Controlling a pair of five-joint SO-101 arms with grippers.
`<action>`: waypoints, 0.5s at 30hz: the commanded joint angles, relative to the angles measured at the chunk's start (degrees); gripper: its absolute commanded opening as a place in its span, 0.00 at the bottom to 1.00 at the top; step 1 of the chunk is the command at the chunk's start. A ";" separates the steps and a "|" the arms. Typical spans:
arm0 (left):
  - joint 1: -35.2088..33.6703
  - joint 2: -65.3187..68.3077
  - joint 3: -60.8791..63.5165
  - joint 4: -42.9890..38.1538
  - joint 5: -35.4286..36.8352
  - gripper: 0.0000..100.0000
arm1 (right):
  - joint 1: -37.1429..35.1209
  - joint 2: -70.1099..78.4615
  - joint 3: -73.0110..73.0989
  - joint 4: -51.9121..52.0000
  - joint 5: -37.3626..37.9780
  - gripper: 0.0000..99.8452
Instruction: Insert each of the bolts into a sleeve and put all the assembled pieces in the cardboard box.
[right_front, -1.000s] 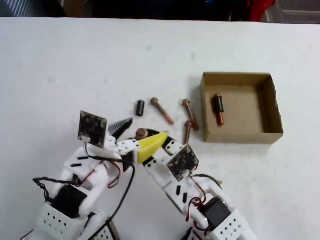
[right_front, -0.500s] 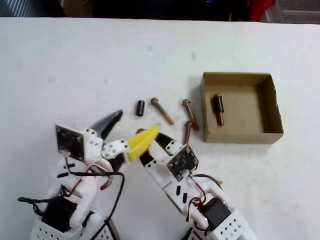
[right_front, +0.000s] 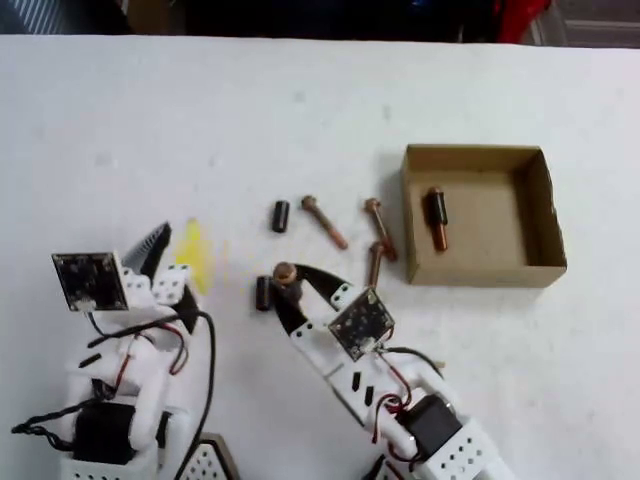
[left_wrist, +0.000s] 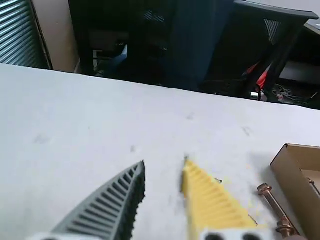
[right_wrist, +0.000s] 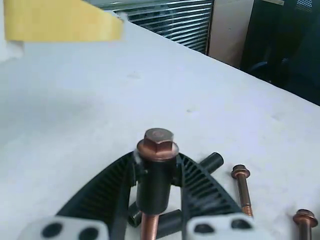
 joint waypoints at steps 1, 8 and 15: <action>-0.40 -1.27 0.18 1.41 -0.53 0.03 | 0.40 -0.84 0.35 0.31 0.53 0.02; -3.03 -3.47 1.93 9.67 -0.62 0.02 | 9.45 -0.84 -0.44 1.71 0.53 0.02; -3.82 -3.47 2.02 16.26 -2.11 0.02 | 17.45 -0.84 -7.21 7.96 0.70 0.02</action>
